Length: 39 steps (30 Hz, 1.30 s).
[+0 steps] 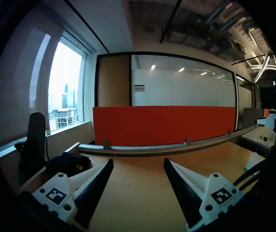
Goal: Fold towel
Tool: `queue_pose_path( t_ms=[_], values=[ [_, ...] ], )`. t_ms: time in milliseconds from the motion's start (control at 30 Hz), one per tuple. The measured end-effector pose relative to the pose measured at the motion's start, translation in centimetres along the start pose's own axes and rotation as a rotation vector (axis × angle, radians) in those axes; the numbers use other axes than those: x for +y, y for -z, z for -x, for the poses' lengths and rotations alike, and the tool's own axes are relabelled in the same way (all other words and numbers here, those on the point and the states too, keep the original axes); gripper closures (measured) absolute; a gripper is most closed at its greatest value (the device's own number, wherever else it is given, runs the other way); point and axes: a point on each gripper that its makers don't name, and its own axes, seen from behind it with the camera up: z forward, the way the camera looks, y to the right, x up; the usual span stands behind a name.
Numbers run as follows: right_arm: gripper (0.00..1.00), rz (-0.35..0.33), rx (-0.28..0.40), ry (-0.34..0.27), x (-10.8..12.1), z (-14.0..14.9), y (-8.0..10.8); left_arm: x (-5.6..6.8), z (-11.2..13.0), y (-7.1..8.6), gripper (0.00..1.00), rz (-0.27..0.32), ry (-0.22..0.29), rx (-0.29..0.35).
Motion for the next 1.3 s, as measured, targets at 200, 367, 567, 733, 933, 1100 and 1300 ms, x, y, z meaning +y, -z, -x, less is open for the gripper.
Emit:
queue_pose_path(
  t_ms=[200, 367, 567, 733, 933, 1100, 1300],
  values=[
    [0.00, -0.015, -0.014, -0.002, -1.0, 0.8, 0.0, -0.7, 2.6, -0.1, 0.03, -0.003, 0.018, 0.014],
    [0.00, -0.013, -0.009, -0.013, -1.5, 1.2, -0.3, -1.1, 4.9, -0.4, 0.03, -0.018, -0.004, 0.024],
    [0.00, -0.005, -0.004, -0.020, -1.8, 1.7, -0.6, -1.2, 7.3, -0.7, 0.03, -0.026, -0.024, 0.040],
    [0.00, -0.004, 0.000, -0.017, -1.9, 2.4, -1.0, -1.1, 9.0, -0.8, 0.04, -0.035, -0.043, 0.058],
    [0.00, -0.008, 0.011, -0.020, -2.2, 3.2, -1.7, -1.1, 10.9, -1.0, 0.04, -0.040, -0.041, 0.073],
    [0.00, -0.027, 0.012, -0.037, -2.9, 3.9, -2.1, -1.0, 12.3, -1.2, 0.03, -0.039, -0.022, 0.085],
    [0.00, -0.032, 0.018, -0.037, -3.1, 4.7, -2.4, -1.2, 13.9, -1.4, 0.03, -0.042, -0.030, 0.082]
  ],
)
